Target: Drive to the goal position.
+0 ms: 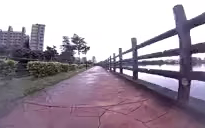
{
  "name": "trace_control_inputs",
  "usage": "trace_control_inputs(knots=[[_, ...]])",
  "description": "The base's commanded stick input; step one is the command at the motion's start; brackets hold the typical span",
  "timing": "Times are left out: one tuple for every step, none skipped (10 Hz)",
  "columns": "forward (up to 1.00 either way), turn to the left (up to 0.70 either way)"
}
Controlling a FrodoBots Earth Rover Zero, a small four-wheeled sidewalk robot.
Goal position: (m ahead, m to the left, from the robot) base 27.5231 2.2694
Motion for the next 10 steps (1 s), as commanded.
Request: trace_control_inputs(knots=[[1.0,-0.01],[1.0,-0.01],[1.0,-0.01],[1.0,-0.01],[1.0,-0.01],[1.0,-0.01],[1.0,0.37],[1.0,0.39],[1.0,0.12],[1.0,-0.01]])
